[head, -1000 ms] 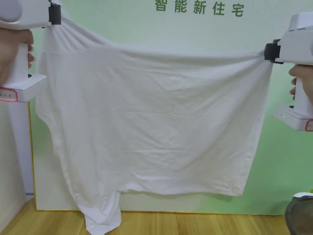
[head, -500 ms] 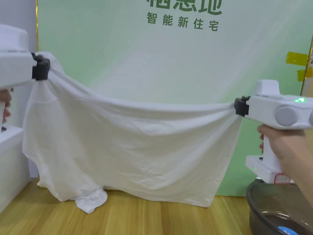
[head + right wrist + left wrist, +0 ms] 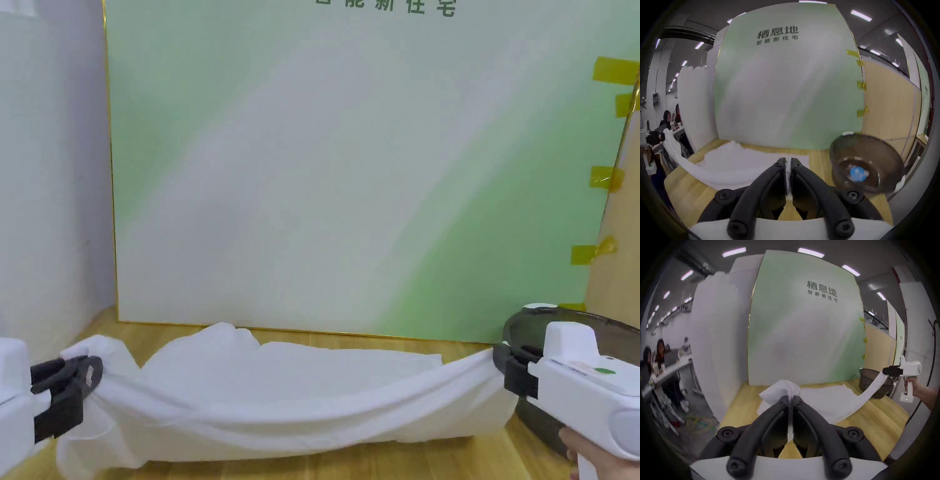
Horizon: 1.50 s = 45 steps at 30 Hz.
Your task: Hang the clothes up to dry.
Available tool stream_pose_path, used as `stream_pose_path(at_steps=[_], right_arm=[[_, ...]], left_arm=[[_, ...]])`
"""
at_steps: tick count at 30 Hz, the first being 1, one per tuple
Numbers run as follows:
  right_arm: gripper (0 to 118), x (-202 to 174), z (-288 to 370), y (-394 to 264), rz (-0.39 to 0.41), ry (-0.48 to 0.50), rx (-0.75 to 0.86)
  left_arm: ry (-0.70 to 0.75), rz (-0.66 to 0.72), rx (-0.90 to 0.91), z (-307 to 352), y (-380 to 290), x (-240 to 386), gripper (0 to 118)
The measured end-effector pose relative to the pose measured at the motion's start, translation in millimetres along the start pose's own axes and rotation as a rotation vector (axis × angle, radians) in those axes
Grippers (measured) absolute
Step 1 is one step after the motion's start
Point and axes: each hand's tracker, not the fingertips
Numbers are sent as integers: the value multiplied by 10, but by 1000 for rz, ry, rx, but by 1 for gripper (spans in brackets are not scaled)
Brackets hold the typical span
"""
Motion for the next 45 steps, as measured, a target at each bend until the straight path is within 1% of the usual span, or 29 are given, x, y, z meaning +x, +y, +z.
stream_pose_path(at_steps=[4, 7, 10, 11, 12, 13, 14, 15, 16, 17, 18, 21, 23, 27, 29, 31, 32, 33, 34, 35, 36, 37, 38, 39, 40, 42, 43, 44, 45], right_arm=[[6, -13, 270, -603, 13, -14, -87], [5, 22, 477, -969, -28, 5, -150], [6, 15, 661, -1217, 19, -18, -195], [6, 22, 701, -1292, 4, -18, -207], [6, 27, 743, -1382, -13, -14, -227], [6, 27, 776, -1462, -30, -1, -246], [9, 10, 799, -1524, -30, 14, -276], [27, 2, 809, -1566, -10, 12, -299], [54, -7, 816, -1595, 1, 10, -309], [79, -6, 820, -1616, 12, 13, -319], [97, -16, 832, -1625, 11, 42, -321], [98, -67, 850, -1459, 23, 19, -268], [100, -118, 883, -1213, 22, 19, -142], [116, -326, 813, -642, 36, 11, 134], [116, -478, 687, -378, 48, -18, 154], [114, -647, 553, -206, 66, -17, 153], [112, -765, 485, -149, 77, -40, 154], [109, -830, 421, -141, 78, -44, 163], [103, -912, 334, -135, 81, -14, 174], [90, -984, 265, -141, 81, -11, 161], [90, -1057, 201, -163, 72, 3, 145], [82, -1105, 144, -212, 66, 25, 143], [63, -1147, 85, -257, 55, 27, 139], [5, -1205, 20, -298, 52, 0, 125], [0, -1257, 3, -344, 42, -32, 132], [0, -1293, -78, -362, -10, 35, 103], [0, -1332, -103, -364, -21, 47, 89], [0, -1371, -115, -360, -11, 61, 81], [0, -1425, -122, -360, 12, 107, 73]], left_arm=[[-18, -21, -51, 184, -652, 283, 5], [-20, -27, -140, 282, -1003, 453, 5], [-10, -15, -197, 373, -1291, 473, 5], [-1, 11, -214, 408, -1360, 507, 6], [-22, 9, -227, 454, -1430, 529, 10], [-20, 1, -220, 497, -1481, 570, 21], [-17, -6, -224, 518, -1520, 598, 41], [1, -26, -246, 519, -1546, 623, 84], [27, -54, -254, 524, -1578, 641, 109], [25, -64, -249, 581, -1613, 684, 112], [22, -80, -224, 597, -1593, 688, 111], [19, -59, -209, 601, -1445, 664, 113], [27, -60, -132, 520, -1201, 643, 113], [-9, -40, 9, 160, -593, 605, 113], [0, -55, 3, -106, -378, 584, 113], [26, -87, 13, -349, -218, 605, 111], [55, -100, 48, -486, -157, 629, 105], [68, -104, 89, -599, -125, 654, 80], [75, -130, 111, -693, -112, 667, 50], [73, -136, 115, -793, -101, 696, 17], [80, -114, 109, -905, -99, 740, 17], [96, -97, 117, -1011, -128, 761, 7], [129, -100, 106, -1117, -148, 807, 5], [112, -92, 101, -1197, -174, 841, 2], [119, -79, 90, -1260, -201, 880, 2], [101, -56, 48, -1252, -238, 920, 2], [75, -57, 38, -1240, -260, 936, 2], [75, -61, 48, -1224, -279, 955, 2], [87, -74, 57, -1173, -285, 964, 2]])
